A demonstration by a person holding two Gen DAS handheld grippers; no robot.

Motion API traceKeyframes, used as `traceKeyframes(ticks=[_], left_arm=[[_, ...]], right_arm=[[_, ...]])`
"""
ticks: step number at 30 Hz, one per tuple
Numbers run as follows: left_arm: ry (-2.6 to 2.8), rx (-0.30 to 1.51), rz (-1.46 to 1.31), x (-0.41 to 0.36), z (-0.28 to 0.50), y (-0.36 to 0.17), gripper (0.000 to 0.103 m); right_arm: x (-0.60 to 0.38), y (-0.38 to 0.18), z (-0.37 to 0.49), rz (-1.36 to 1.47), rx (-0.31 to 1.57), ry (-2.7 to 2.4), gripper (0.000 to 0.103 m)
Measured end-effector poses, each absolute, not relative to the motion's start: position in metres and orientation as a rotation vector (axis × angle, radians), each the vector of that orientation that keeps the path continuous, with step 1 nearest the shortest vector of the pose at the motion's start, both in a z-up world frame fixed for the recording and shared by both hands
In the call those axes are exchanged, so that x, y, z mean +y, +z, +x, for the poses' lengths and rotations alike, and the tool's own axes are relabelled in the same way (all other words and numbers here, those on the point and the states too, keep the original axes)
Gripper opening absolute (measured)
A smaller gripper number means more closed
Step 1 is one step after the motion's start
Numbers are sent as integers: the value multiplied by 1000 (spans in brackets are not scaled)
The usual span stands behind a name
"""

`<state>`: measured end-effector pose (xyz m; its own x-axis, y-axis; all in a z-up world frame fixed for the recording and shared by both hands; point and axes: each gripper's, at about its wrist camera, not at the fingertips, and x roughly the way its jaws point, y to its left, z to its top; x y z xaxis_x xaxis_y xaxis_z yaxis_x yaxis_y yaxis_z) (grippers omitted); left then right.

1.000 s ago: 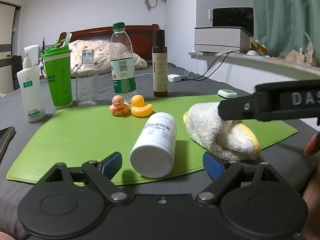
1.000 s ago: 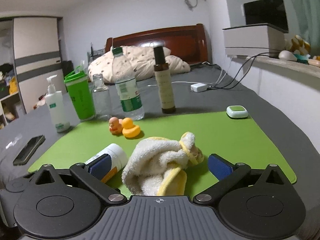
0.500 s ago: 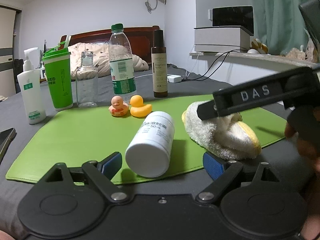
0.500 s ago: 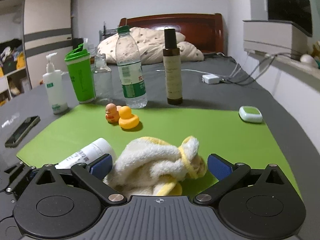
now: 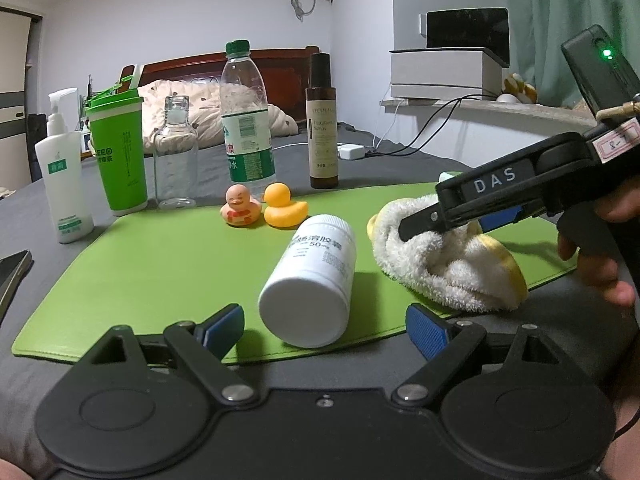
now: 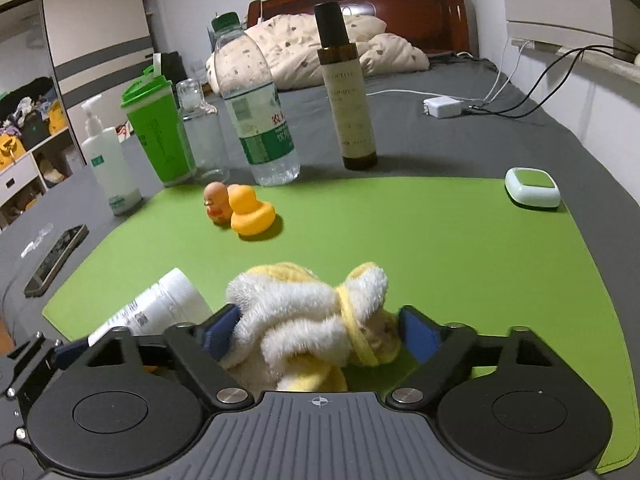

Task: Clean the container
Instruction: 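Open the right gripper and regrasp the towel, lifting it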

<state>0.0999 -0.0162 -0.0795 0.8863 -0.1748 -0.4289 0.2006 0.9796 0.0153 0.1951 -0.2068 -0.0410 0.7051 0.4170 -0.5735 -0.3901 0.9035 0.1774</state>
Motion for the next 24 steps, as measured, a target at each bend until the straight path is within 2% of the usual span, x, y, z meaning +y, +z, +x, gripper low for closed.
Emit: traceKeyframes(ticks=[10, 20, 22, 24], left_arm=[[-196, 435, 60, -16, 101, -79, 88], [-178, 425, 50, -18, 104, -80, 87], [-178, 423, 40, -18, 105, -80, 84], [-171, 419, 39, -19, 104, -79, 75]], right_arm=[[-211, -44, 197, 58, 657, 466, 45], [-236, -24, 170, 112, 538, 403, 42], [-243, -19, 164, 123, 516, 383, 42], [-246, -15, 157, 129, 506, 370, 42]])
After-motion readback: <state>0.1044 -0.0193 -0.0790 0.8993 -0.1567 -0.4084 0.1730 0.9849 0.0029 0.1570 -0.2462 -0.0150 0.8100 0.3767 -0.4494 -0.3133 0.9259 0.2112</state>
